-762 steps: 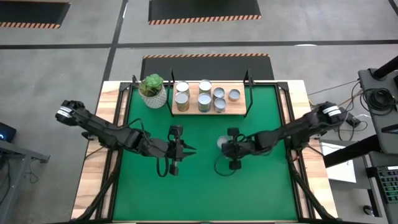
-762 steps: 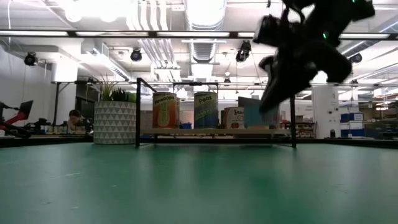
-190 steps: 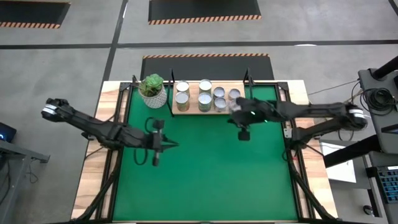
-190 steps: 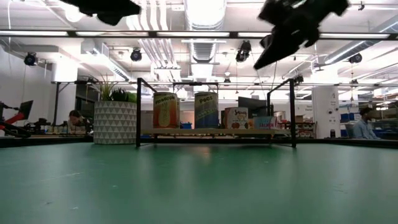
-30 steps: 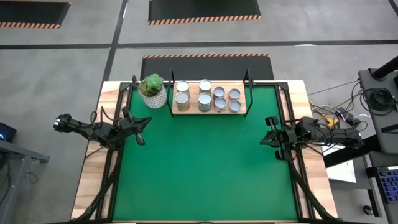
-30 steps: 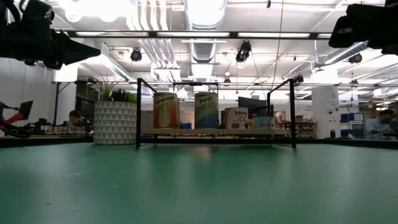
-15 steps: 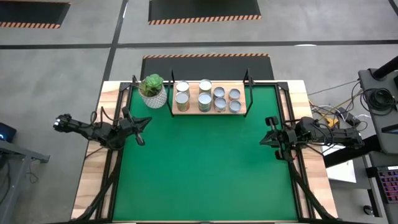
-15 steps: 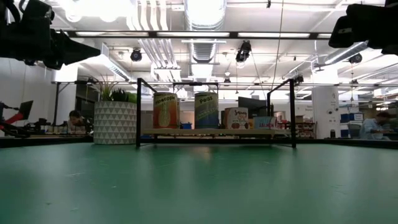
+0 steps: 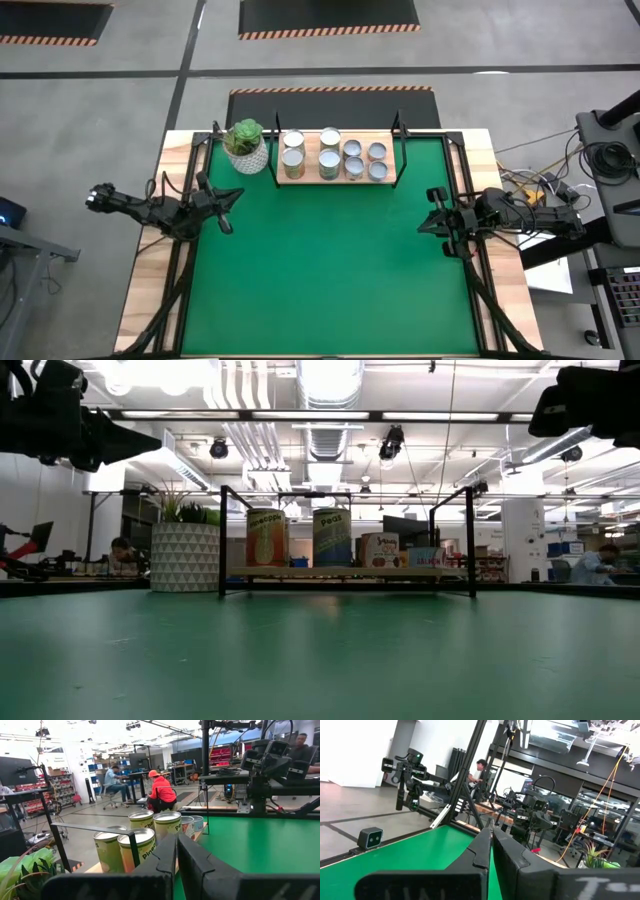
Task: Pick and place cans onto a shelf
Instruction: Return to Home Position
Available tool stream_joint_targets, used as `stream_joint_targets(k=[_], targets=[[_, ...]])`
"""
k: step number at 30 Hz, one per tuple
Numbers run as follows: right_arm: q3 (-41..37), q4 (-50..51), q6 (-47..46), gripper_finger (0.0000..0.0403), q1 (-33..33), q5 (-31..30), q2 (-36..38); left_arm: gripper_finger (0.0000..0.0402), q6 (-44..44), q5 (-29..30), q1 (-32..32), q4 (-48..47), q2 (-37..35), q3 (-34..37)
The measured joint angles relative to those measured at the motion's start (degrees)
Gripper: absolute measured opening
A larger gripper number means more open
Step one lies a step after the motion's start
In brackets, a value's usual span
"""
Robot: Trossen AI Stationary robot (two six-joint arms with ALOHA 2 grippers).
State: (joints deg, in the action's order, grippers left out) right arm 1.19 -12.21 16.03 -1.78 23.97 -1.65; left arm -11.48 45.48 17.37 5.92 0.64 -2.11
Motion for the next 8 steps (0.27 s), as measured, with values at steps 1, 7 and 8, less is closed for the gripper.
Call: stream_joint_targets(k=[1,7,8], targets=[[0.0,0.0,0.0,0.0009,0.0,0.0,0.0,0.0,0.0,0.0,0.0,0.0,0.0,0.0],[0.0,0.0,0.0,0.0009,0.0,0.0,0.0,0.0,0.0,0.0,0.0,0.0,0.0,0.0],[0.0,0.0,0.0,0.0009,0.0,0.0,0.0,0.0,0.0,0.0,0.0,0.0,0.0,0.0]])
